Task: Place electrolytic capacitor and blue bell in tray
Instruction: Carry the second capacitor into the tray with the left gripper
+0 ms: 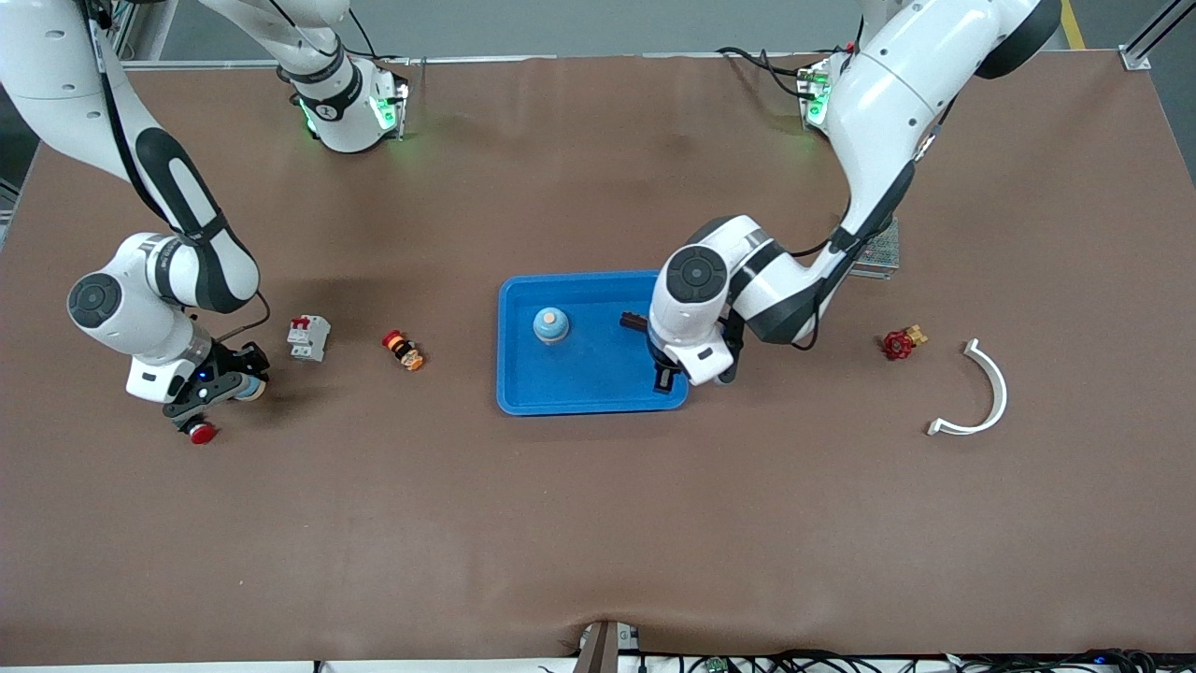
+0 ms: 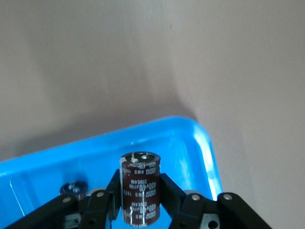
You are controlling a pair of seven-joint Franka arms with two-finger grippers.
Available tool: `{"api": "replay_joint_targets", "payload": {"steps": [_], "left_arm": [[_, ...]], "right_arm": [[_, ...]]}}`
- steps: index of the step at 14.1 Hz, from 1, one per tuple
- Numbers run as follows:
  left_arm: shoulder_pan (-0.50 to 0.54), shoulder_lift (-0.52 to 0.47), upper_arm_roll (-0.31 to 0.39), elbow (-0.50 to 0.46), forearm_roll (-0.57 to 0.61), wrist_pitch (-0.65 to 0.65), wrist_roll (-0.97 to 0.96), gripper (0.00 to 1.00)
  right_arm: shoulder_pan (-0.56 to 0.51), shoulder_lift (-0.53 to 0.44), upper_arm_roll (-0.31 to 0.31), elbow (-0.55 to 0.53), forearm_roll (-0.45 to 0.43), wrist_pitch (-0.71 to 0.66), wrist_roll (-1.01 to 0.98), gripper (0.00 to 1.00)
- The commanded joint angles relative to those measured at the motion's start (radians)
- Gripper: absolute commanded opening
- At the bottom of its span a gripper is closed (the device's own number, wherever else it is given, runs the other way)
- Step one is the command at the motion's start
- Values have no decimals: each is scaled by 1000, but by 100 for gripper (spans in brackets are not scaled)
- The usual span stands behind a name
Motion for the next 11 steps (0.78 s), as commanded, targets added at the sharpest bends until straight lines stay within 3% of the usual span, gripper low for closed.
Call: {"api": "replay_joint_targets", "payload": {"steps": [1, 4, 6, 10, 11], "left_arm": [[-34, 42, 10, 35, 12, 39, -42, 0], [-43, 71, 21, 37, 15, 53, -50, 0], [-57, 85, 28, 41, 17, 60, -42, 0], [-57, 80, 39, 58, 20, 60, -33, 100], [-56, 74, 39, 69, 24, 58, -31, 100]], "right_arm": [[-17, -6, 25, -4, 23, 5, -18, 43], [-7, -15, 27, 13, 23, -10, -9, 41], [5, -30, 29, 63, 23, -100, -7, 41], [19, -56, 81, 294, 51, -448, 97, 41], [40, -56, 87, 371, 51, -546, 164, 41]]}}
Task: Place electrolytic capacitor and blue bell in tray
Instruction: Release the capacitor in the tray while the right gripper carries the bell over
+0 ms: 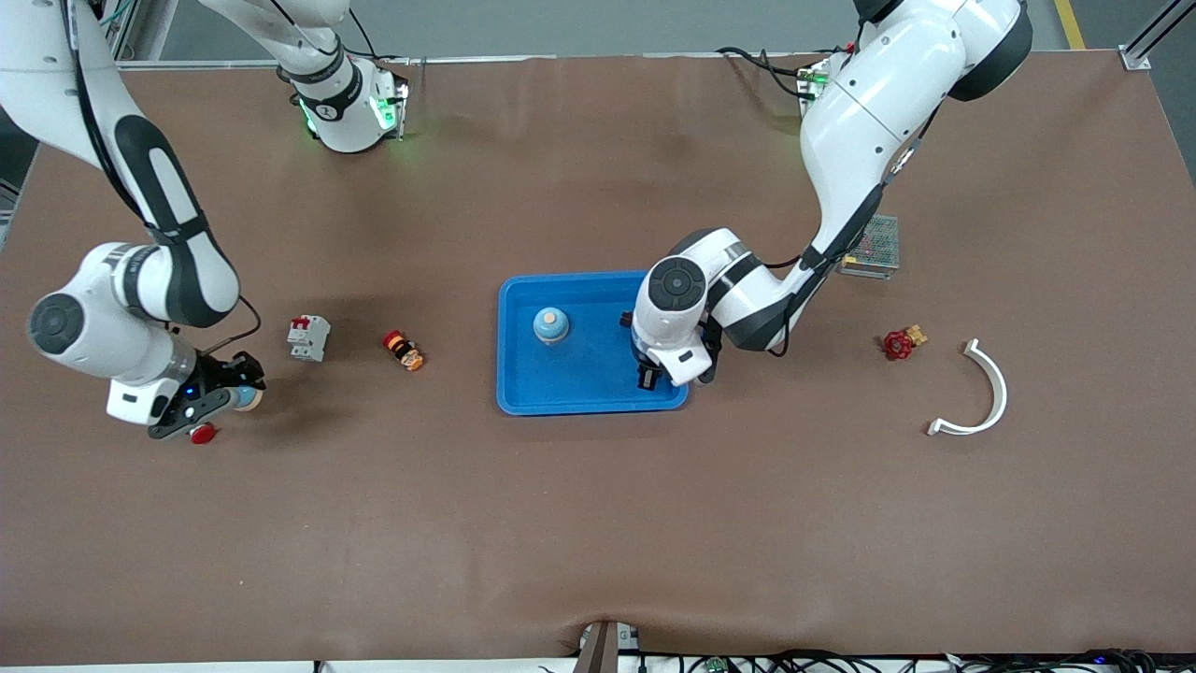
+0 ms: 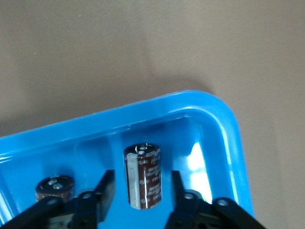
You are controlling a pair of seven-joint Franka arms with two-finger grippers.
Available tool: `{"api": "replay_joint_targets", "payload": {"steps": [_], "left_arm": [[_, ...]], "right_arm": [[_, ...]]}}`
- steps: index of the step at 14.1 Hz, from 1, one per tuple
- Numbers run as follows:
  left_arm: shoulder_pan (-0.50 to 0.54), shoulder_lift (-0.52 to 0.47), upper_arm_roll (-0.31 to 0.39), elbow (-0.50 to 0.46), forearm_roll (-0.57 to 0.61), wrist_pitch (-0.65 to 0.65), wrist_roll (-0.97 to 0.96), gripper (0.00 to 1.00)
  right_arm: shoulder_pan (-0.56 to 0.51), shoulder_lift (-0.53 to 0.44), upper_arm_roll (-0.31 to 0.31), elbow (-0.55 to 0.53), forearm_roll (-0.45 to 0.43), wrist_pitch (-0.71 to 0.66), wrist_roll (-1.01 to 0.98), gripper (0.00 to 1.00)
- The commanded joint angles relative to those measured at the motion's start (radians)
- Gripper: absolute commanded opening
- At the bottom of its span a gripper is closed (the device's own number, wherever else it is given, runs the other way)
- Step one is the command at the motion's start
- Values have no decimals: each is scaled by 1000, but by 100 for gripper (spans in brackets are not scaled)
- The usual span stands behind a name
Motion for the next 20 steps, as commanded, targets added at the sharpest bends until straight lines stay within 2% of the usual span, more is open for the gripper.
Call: {"api": "replay_joint_targets", "payload": {"steps": [1, 4, 6, 9, 12, 14, 17, 20], "left_arm": [[-10, -9, 11, 59, 28, -13, 10, 100], [13, -48, 9, 108, 27, -91, 77, 100], [30, -69, 5, 147, 16, -193, 184, 100], [66, -138, -1, 162, 11, -276, 341, 100], [115, -221, -1, 161, -16, -304, 459, 100], [148, -271, 0, 161, -35, -345, 616, 100], [212, -348, 0, 159, -41, -424, 860, 100], [293, -396, -1, 161, -137, -451, 1037, 100]], "right_arm": [[66, -12, 20, 195, 14, -242, 163, 41], [181, -11, 19, 341, 13, -418, 450, 41], [267, -11, 19, 362, 14, -440, 661, 41], [371, -5, 20, 375, 16, -429, 939, 41], [452, 6, 20, 381, 37, -400, 1114, 41], [508, 15, 19, 381, 97, -360, 1194, 41], [584, 41, 17, 369, 96, -296, 1323, 42], [650, 90, 16, 352, 83, -201, 1418, 42]]}}
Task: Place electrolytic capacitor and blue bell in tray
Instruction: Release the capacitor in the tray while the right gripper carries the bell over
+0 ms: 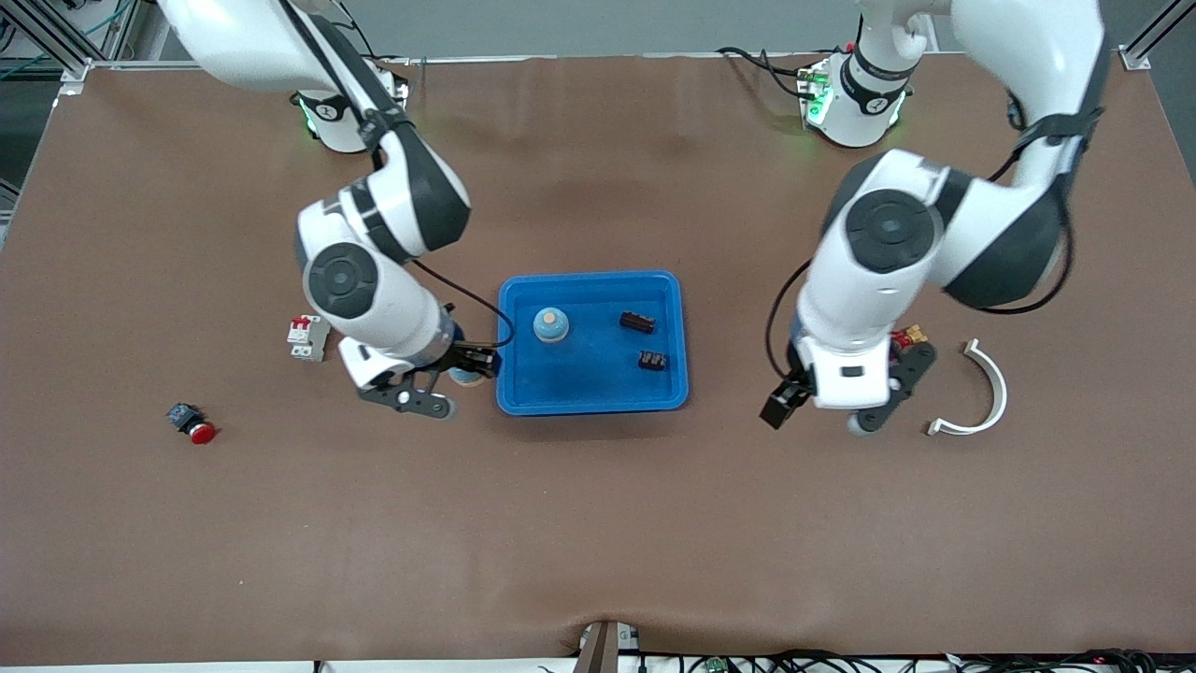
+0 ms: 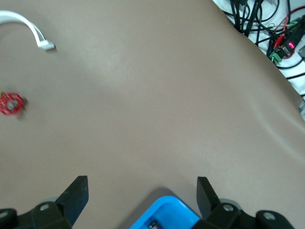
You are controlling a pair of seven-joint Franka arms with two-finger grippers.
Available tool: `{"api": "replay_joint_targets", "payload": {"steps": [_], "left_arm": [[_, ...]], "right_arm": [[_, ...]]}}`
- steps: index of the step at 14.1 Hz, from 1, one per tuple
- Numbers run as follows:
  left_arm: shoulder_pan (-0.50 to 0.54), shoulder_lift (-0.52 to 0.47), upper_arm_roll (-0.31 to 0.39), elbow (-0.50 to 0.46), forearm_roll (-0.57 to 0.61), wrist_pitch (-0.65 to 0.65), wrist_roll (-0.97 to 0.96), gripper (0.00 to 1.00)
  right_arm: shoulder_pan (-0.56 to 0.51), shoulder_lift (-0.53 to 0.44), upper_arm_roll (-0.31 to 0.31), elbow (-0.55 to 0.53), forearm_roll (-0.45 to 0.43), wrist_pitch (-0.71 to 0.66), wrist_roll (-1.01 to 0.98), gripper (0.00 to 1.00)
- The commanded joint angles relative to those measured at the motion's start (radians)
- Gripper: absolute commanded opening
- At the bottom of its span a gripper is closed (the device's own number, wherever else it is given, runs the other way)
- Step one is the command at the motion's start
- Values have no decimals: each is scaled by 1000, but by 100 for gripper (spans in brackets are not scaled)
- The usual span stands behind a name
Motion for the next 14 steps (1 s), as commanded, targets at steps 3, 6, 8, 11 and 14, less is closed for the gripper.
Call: {"api": "replay_joint_targets", "payload": {"steps": [3, 6, 8, 11, 14], "left_arm": [[101, -86, -2, -21, -70, -21, 227, 100], [116, -119, 6, -24, -73, -54, 348, 100], [123, -174, 15, -53, -79, -70, 423, 100], [124, -255, 47, -101, -94, -97, 516, 100], [110, -346, 127, -157, -132, -101, 659, 100]], "right_arm": [[86, 62, -16, -43, -3, 147, 105, 42], [123, 84, -16, -60, -92, 158, 164, 42], [142, 101, -16, -68, -148, 165, 218, 42], [151, 117, -15, -105, -156, 248, 224, 42], [157, 142, -16, -117, -158, 297, 232, 42]]}}
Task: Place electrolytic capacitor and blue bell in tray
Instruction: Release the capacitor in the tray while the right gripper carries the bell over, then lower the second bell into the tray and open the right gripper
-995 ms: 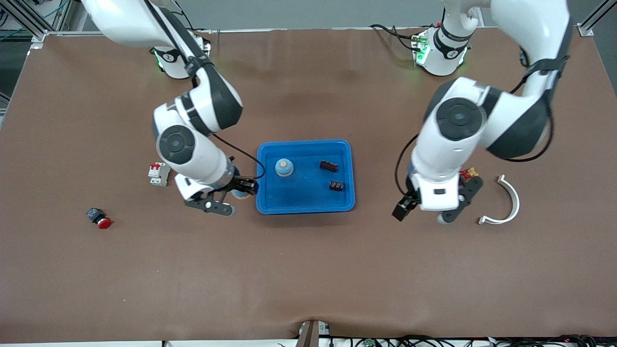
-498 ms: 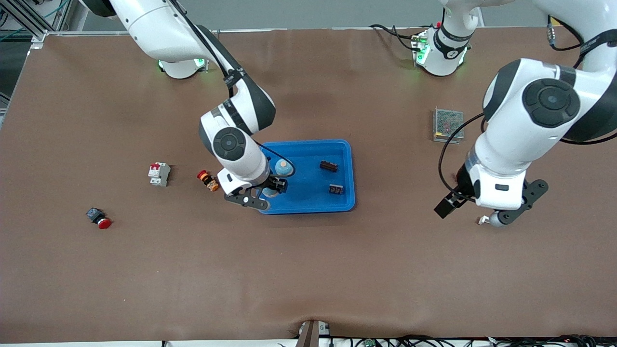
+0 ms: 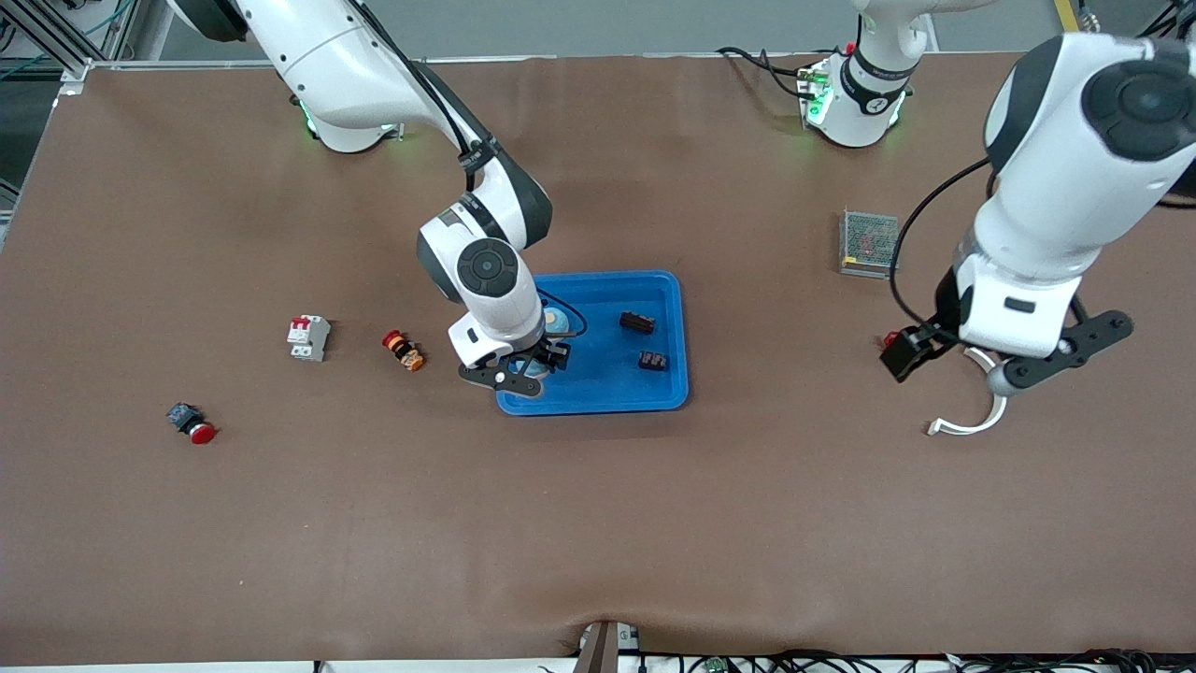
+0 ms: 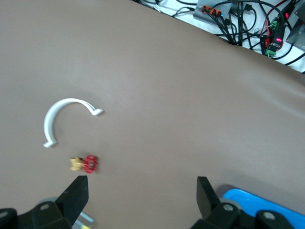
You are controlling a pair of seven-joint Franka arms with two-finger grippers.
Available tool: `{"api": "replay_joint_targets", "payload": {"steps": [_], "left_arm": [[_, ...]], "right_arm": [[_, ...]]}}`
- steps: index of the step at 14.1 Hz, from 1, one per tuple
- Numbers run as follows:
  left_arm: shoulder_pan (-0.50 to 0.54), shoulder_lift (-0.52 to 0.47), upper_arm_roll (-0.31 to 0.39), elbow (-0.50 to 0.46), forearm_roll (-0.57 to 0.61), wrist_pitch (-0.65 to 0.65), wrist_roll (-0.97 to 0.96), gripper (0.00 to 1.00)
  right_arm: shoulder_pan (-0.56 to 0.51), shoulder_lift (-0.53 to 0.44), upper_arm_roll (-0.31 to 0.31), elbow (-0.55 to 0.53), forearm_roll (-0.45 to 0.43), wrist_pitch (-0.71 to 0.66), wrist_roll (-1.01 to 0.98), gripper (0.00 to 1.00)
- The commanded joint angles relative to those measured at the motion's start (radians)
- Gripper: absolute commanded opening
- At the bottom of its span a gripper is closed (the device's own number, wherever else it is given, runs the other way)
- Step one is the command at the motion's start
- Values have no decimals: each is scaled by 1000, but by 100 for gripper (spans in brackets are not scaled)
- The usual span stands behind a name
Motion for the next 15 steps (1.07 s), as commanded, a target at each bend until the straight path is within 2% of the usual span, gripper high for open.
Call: {"api": "replay_joint_targets", "payload": {"steps": [1, 7, 10, 15], "left_arm": [[-8, -109, 78, -86, -63, -2, 127, 100], [-31, -220, 212, -134, -132, -60, 404, 100], [-75, -256, 291, -129, -167, -155, 491, 100], [-71, -329, 307, -146, -210, -242, 520, 100]], "right_arm": [[14, 16, -11, -12, -21, 43, 29, 43], [28, 53, -12, -12, -22, 97, 29, 44], [31, 67, -12, -11, -22, 117, 29, 44], [33, 79, -12, -11, -38, 125, 29, 46]]}}
